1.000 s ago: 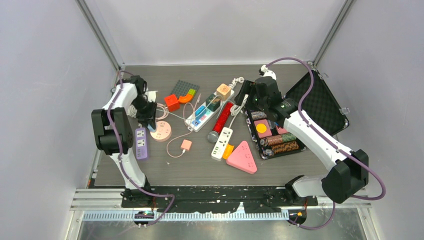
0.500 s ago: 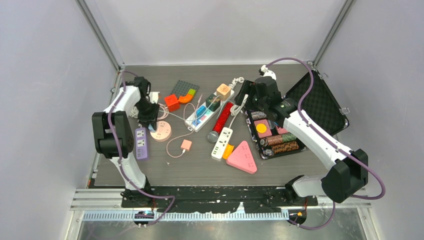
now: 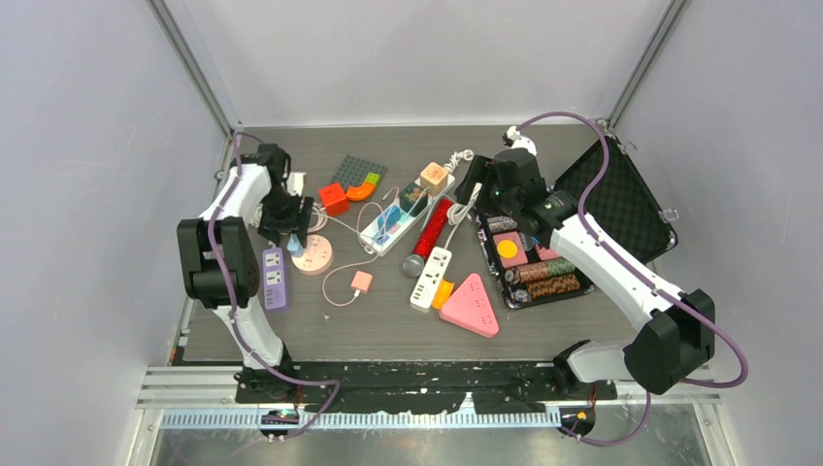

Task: Insert the plug
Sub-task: Insert the plug into the socket.

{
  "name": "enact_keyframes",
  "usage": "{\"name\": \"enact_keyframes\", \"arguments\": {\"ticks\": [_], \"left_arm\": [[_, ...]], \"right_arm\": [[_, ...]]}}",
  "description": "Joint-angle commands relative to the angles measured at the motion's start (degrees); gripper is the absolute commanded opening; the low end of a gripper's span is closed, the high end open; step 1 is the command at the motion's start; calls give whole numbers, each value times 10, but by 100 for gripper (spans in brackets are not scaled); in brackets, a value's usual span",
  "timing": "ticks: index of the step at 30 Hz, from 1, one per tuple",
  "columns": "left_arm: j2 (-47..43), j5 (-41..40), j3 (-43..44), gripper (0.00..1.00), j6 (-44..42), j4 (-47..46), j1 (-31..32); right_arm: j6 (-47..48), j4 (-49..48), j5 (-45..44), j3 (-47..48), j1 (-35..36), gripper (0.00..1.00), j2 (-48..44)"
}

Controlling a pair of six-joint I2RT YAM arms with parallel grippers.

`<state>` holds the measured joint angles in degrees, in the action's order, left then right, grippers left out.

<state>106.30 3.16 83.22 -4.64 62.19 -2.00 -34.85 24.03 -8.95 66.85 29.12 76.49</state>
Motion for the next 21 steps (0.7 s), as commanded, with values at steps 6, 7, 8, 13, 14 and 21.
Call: {"name": "enact_keyframes", "arguments": {"ticks": [6, 7, 8, 13, 14, 21], "left_arm": [[-36, 32, -4, 49, 10, -13, -1], [-34, 34, -5, 46, 12, -11, -2], [-33, 36, -5, 42, 13, -10, -1], [-16, 30, -12, 32, 15, -9, -1], [-14, 30, -13, 27, 15, -10, -1], [3, 10, -21, 0, 11, -7, 3]], "right_arm": [[-8, -24, -11, 3, -2, 80, -22], [-8, -24, -10, 2, -2, 80, -21], [-8, -25, -9, 2, -2, 80, -21], [-9, -24, -10, 2, -2, 80, -19], [-9, -25, -11, 2, -2, 80, -18], [-12, -24, -10, 5, -2, 80, -15]]}}
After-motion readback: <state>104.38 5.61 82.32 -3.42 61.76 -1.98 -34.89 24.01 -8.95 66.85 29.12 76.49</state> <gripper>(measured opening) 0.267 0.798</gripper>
